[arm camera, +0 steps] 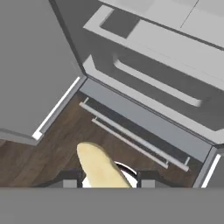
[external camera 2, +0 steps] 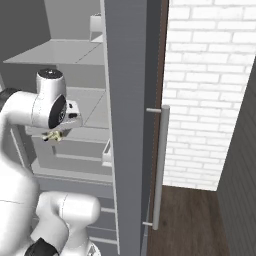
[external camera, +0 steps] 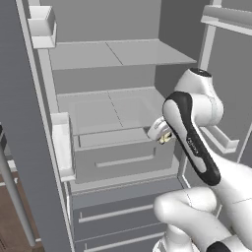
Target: Place one mushroom and one fish in each tupperware on the nearby counter, to pack two identical lunches.
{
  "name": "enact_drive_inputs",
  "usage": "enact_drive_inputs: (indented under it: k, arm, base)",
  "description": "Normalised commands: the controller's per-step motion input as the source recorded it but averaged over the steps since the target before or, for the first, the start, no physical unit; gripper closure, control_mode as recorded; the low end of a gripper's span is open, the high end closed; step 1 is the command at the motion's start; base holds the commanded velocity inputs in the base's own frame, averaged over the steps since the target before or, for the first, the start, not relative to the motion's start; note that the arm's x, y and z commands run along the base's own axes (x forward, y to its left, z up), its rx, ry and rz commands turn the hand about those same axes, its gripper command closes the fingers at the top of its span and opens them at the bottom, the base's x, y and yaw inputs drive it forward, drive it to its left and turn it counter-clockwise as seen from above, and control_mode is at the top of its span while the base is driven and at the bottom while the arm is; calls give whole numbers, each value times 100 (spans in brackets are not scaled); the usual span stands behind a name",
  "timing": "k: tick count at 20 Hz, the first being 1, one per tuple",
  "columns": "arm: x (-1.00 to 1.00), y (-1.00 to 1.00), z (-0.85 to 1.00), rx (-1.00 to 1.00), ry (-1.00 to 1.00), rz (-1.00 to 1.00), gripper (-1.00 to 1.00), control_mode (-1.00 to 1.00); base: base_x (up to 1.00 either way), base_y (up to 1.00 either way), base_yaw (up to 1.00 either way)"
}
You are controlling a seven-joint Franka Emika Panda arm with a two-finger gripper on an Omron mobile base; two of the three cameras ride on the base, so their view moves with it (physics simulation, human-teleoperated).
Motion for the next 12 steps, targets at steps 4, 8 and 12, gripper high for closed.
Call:
enact_drive_inputs:
  k: [4,8,12]
  arm:
    - [-97,0,21,2,-4,-10,100,-100]
    - [-79,0,40,5,0,-14,100,-100]
    - [-59,0,53,2,0,-20,100,-100]
  base:
    - [0,0,0]
    - [0,0,0]
    - [0,0,0]
